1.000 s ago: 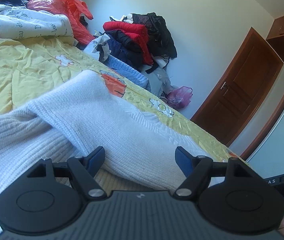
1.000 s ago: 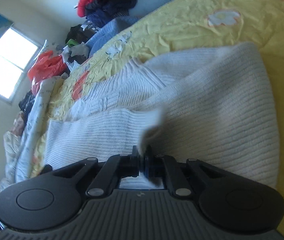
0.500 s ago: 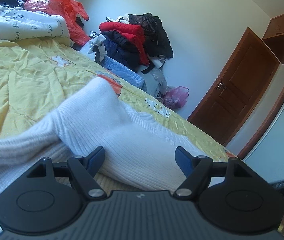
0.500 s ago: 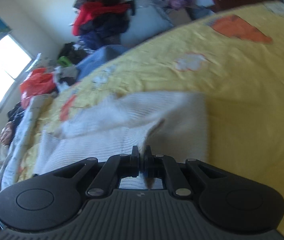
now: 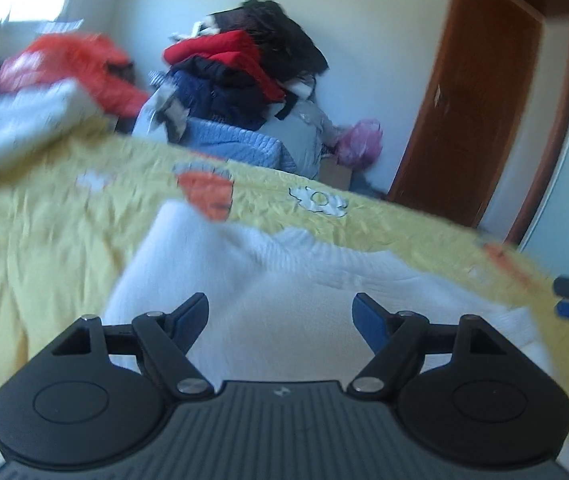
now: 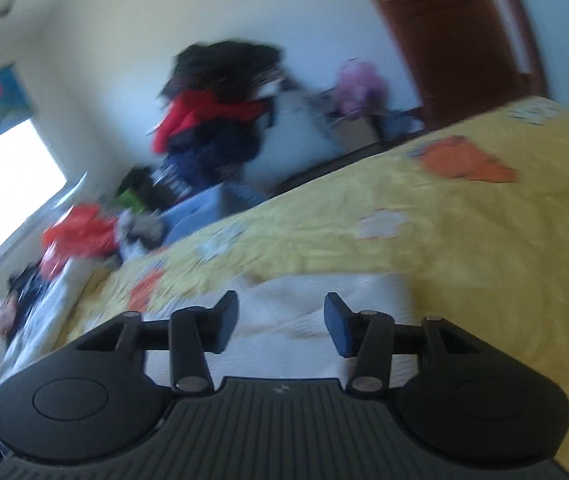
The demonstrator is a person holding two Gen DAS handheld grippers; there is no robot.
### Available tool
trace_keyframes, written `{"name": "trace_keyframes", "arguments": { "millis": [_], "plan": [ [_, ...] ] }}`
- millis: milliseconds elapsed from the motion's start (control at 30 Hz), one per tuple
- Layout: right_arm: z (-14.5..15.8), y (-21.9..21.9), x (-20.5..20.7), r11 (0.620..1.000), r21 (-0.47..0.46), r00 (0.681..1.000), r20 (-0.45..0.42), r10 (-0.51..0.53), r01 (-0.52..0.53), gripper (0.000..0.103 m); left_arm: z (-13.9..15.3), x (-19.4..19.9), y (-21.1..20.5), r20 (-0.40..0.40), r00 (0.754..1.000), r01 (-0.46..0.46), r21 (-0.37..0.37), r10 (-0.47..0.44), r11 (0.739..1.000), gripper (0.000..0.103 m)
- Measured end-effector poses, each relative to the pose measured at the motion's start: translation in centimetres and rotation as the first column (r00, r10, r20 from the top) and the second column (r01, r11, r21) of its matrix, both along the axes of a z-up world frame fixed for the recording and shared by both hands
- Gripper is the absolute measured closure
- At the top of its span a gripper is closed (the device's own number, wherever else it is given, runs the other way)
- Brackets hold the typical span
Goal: Fold small clothes
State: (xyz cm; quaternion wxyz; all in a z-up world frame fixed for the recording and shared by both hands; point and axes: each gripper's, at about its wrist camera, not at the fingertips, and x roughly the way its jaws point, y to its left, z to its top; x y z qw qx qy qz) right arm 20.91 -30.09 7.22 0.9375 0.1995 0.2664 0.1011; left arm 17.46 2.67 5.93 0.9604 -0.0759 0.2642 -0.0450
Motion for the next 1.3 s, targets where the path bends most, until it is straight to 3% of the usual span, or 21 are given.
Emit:
{"name": "trace_keyframes", "arguments": {
  "millis": [100,200,233,367,467,600,667,733,867,967,1033,1100,1200,1300],
  "plan": [
    [-1.5,3.7,1.7,0.984,-0.178,1.000,-0.014,0.026,-0.028,0.038,-1.3,3.5,-0.9,-0.061,0.998,-0.004,0.173,0.015,0.985,0.024],
    [-4.1,5.1,3.2,0.970,-0.241,0.996,-0.090,0.020,-0.041,0.038,-3.5,5.1,-0.6,-0.121,0.993,0.033,0.243,-0.003,0.969,0.023],
    [-5.2,5.2,3.5,0.964,-0.260,0.993,-0.119,0.026,-0.056,0.038,-3.9,4.8,-0.3,-0.102,0.995,0.047,0.241,-0.023,0.969,0.023],
    [-6.6,6.3,1.6,0.935,-0.348,0.997,-0.036,0.064,-0.073,0.038,-4.7,5.0,1.0,-0.105,0.994,0.054,0.155,-0.038,0.986,0.022],
    [-6.8,6.2,1.8,0.937,-0.344,0.998,-0.034,0.053,-0.061,0.037,-4.7,5.2,0.6,-0.098,0.995,0.051,0.182,-0.033,0.982,0.021],
    [-5.6,7.7,0.4,0.906,-0.423,1.000,-0.027,0.005,-0.015,0.032,-3.6,3.9,-0.3,-0.089,0.996,0.034,0.248,-0.012,0.968,0.021],
    [-4.2,7.6,-1.8,0.935,-0.356,1.000,-0.023,-0.003,-0.006,0.031,-2.5,1.8,-0.8,-0.092,0.995,0.054,0.263,-0.030,0.963,0.019],
    [-3.8,8.2,-4.1,0.945,-0.323,0.999,-0.008,0.043,-0.044,0.021,-2.1,0.0,-1.0,-0.092,0.992,0.103,0.247,-0.083,0.963,0.018],
    [-5.9,10.4,-5.3,0.890,-0.454,0.997,-0.074,0.002,-0.036,0.019,-3.4,-2.0,-1.1,-0.097,0.993,0.091,0.244,-0.069,0.966,0.018],
    [-6.8,11.2,-6.5,0.883,-0.469,0.997,-0.063,-0.037,0.003,0.015,-3.5,-3.2,-0.4,-0.121,0.991,0.080,0.205,-0.055,0.975,0.014],
    [-7.2,11.6,-7.0,0.887,-0.461,0.992,-0.117,-0.046,-0.014,0.000,-4.3,-3.8,-0.2,-0.203,0.978,0.087,0.187,-0.048,0.978,0.011],
    [-7.6,11.4,-8.0,0.905,-0.425,0.990,-0.119,-0.075,0.018,0.000,-4.9,-5.6,-0.3,-0.163,0.985,0.097,0.216,-0.062,0.972,0.009],
    [-7.5,11.1,-9.1,0.918,-0.395,0.986,-0.132,-0.106,0.046,0.001,-4.9,-6.7,0.1,-0.182,0.982,0.094,0.200,-0.057,0.975,0.006],
    [-7.7,11.7,-10.2,0.903,-0.427,0.984,-0.140,-0.111,0.041,0.001,-4.9,-8.0,0.0,-0.190,0.980,0.107,0.225,-0.064,0.969,0.005]
  ]
}}
